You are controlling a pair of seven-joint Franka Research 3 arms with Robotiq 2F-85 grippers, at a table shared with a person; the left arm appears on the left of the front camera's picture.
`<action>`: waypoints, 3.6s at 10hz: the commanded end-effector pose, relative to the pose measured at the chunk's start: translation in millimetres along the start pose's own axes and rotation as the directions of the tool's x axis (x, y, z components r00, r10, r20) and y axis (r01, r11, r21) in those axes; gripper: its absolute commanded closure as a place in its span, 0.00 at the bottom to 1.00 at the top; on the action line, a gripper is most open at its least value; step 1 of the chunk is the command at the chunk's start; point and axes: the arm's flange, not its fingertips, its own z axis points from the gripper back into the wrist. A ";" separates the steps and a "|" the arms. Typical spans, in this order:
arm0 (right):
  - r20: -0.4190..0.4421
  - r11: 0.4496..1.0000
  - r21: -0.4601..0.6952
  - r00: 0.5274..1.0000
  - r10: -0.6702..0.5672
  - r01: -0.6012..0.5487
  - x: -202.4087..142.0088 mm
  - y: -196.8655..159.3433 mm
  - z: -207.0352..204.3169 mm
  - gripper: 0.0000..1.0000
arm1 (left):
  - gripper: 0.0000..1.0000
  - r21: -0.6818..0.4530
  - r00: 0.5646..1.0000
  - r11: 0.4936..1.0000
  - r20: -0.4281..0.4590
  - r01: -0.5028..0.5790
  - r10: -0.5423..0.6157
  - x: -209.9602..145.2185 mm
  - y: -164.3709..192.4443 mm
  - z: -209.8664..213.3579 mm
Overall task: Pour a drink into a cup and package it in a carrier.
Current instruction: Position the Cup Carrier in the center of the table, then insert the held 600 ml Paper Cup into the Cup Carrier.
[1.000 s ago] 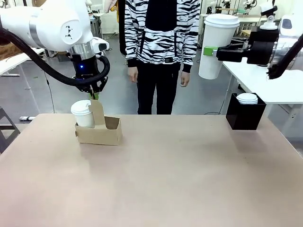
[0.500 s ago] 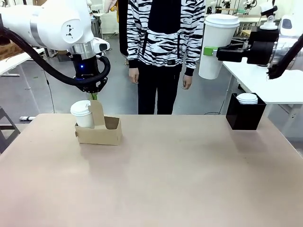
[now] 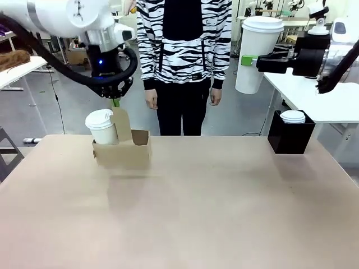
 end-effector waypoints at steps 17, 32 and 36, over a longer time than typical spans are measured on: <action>0.018 1.000 0.001 1.000 0.017 -0.017 3.0 -1.3 -2.9 0.20 | 0.98 0.068 0.993 0.996 -0.095 -0.058 0.064 -130.7 -196.5 -52.9; -0.054 0.821 0.564 0.996 -0.074 0.091 -133.5 23.6 -70.9 0.20 | 0.00 -0.021 0.795 0.795 -0.012 0.607 -0.607 -191.5 -8.5 63.1; 0.010 0.785 0.616 0.996 -0.092 0.066 -158.2 32.3 -85.4 0.20 | 0.00 -0.059 0.692 0.690 0.099 0.721 -0.715 -200.4 28.9 31.6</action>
